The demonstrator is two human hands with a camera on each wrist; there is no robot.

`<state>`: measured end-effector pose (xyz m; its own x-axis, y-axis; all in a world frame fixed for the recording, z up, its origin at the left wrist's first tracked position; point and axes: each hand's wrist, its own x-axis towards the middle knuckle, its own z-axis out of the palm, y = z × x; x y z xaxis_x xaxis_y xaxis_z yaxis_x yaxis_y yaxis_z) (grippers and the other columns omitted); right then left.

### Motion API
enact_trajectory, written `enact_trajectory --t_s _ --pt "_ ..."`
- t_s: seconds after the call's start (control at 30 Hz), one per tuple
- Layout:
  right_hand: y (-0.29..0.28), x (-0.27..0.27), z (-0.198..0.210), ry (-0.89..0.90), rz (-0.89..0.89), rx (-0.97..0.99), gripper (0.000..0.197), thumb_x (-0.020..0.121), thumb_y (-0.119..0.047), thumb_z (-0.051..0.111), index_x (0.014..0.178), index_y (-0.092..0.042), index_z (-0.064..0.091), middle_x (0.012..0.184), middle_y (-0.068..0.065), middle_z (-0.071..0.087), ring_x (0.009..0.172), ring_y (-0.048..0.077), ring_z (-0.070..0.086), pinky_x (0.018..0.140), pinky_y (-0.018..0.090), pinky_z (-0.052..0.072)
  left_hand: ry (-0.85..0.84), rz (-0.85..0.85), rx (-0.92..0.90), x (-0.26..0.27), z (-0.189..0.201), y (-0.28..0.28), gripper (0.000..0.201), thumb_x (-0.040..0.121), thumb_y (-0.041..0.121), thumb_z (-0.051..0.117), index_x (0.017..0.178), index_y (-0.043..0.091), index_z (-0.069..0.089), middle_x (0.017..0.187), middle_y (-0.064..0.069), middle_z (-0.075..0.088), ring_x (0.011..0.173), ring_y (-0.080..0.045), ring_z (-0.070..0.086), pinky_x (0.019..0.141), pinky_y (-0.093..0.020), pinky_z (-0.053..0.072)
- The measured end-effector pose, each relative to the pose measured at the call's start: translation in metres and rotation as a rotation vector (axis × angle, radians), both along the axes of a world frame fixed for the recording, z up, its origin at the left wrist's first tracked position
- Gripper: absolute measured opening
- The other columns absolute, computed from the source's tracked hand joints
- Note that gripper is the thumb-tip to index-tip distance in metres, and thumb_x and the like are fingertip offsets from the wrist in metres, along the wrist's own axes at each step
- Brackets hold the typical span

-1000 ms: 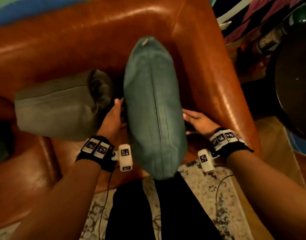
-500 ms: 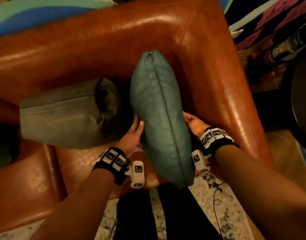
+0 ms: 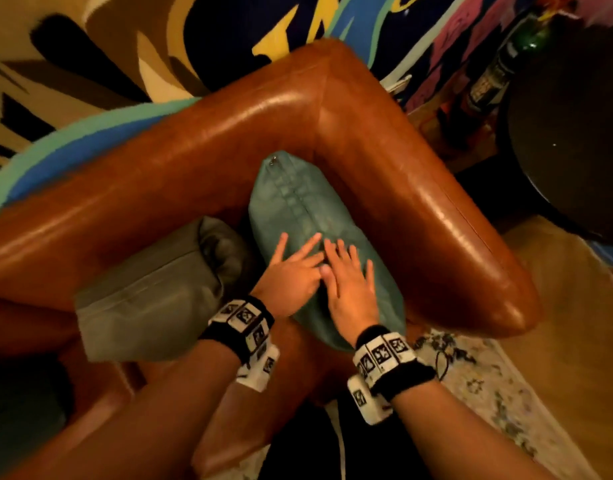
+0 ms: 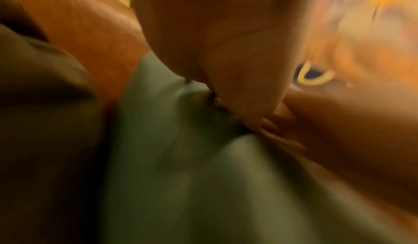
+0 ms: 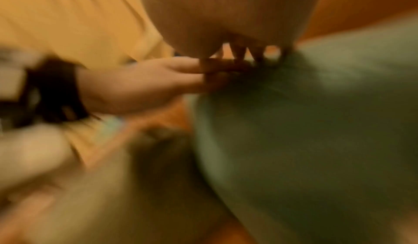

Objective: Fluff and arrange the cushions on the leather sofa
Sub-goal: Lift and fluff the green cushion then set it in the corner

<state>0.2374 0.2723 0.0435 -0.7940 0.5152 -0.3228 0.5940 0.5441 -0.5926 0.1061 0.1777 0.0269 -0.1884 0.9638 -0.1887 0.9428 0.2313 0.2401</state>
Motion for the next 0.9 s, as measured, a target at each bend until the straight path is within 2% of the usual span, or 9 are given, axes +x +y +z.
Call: enact_trajectory --t_s 0.13,0.23,0.27,0.33,0.37,0.43,0.53,0.73,0.9 --pt "-0.017 0.061 -0.033 -0.394 -0.209 0.158 0.065 0.099 -0.067 0.022 0.154 -0.051 -0.009 0.169 -0.004 -0.008 0.155 0.030 -0.002 0.120 0.063 0.007 0.076 0.131 -0.212 -0.066 -0.006 -0.002 0.066 0.092 0.075 0.024 0.153 0.055 0.011 0.168 0.010 0.002 0.156 -0.026 0.005 0.109 -0.078 0.015" --pt "-0.017 0.083 -0.024 -0.214 -0.867 -0.206 0.099 0.084 -0.065 0.064 0.160 -0.027 0.014 0.160 0.017 0.029 0.141 0.035 0.037 0.114 0.048 0.036 -0.088 0.448 -0.158 -0.114 0.014 0.025 0.076 0.093 0.070 0.042 0.156 0.047 0.006 0.168 0.002 -0.014 0.153 -0.040 -0.006 0.115 -0.069 0.010" --pt "-0.018 0.089 -0.020 -0.056 -1.091 -0.386 0.094 0.081 -0.052 0.076 0.154 -0.012 0.033 0.146 0.019 0.049 0.124 0.032 0.054 0.102 0.037 0.048 -0.197 0.549 -0.021 -0.130 0.015 0.037 0.085 0.091 0.063 0.055 0.159 0.036 0.010 0.168 -0.008 -0.011 0.153 -0.041 0.002 0.119 -0.061 0.014" --pt "-0.023 0.096 -0.016 0.113 -1.258 -0.614 0.054 0.083 -0.031 0.080 0.124 0.001 0.063 0.113 0.012 0.069 0.084 0.017 0.066 0.071 0.018 0.056 -0.510 0.775 0.186 -0.157 0.011 0.052 0.102 0.078 0.063 0.073 0.157 0.019 0.027 0.164 -0.018 0.019 0.149 -0.032 0.027 0.122 -0.046 0.024" --pt "-0.026 0.097 -0.017 0.148 -1.258 -0.613 0.041 0.084 -0.028 0.079 0.113 -0.001 0.069 0.106 0.010 0.072 0.078 0.015 0.066 0.068 0.018 0.057 -0.689 0.875 0.201 -0.166 0.008 0.056 0.101 0.068 0.072 0.075 0.148 0.018 0.045 0.154 -0.016 0.043 0.140 -0.028 0.044 0.119 -0.047 0.034" --pt "-0.035 0.100 -0.023 0.219 -1.284 -0.555 0.042 0.080 -0.037 0.081 0.108 -0.006 0.072 0.104 0.009 0.076 0.089 0.023 0.072 0.084 0.036 0.060 -0.961 0.951 0.117 -0.169 -0.006 0.058 0.073 0.063 0.074 0.078 0.115 0.022 0.072 0.119 -0.008 0.073 0.111 -0.025 0.069 0.103 -0.052 0.051" --pt "-0.044 0.117 -0.037 0.294 -1.330 -0.546 0.055 0.065 -0.056 0.081 0.103 -0.018 0.073 0.100 0.004 0.078 0.097 0.025 0.073 0.092 0.054 0.057 -1.069 0.944 0.138 -0.151 -0.023 0.052 0.042 0.076 0.052 0.079 0.104 0.021 0.075 0.107 -0.006 0.077 0.101 -0.027 0.073 0.096 -0.054 0.055" --pt "-0.053 0.128 -0.017 0.373 -1.441 -0.522 0.028 0.075 -0.035 0.084 0.095 -0.018 0.075 0.091 0.003 0.079 0.089 0.025 0.075 0.087 0.054 0.059 -1.242 0.914 0.163 -0.138 -0.021 0.054 0.021 0.090 0.025 0.073 0.108 0.014 0.070 0.109 -0.012 0.074 0.095 -0.025 0.072 0.093 -0.045 0.057" --pt "-0.030 0.098 -0.029 0.391 -1.371 -0.565 0.049 0.057 -0.055 0.091 0.089 -0.021 0.076 0.093 0.011 0.077 0.095 0.038 0.072 0.086 0.059 0.057 -1.286 1.012 0.393 -0.178 0.002 0.048 0.013 0.086 0.018 0.077 0.095 0.016 0.068 0.105 -0.011 0.074 0.088 -0.019 0.071 0.083 -0.038 0.061"
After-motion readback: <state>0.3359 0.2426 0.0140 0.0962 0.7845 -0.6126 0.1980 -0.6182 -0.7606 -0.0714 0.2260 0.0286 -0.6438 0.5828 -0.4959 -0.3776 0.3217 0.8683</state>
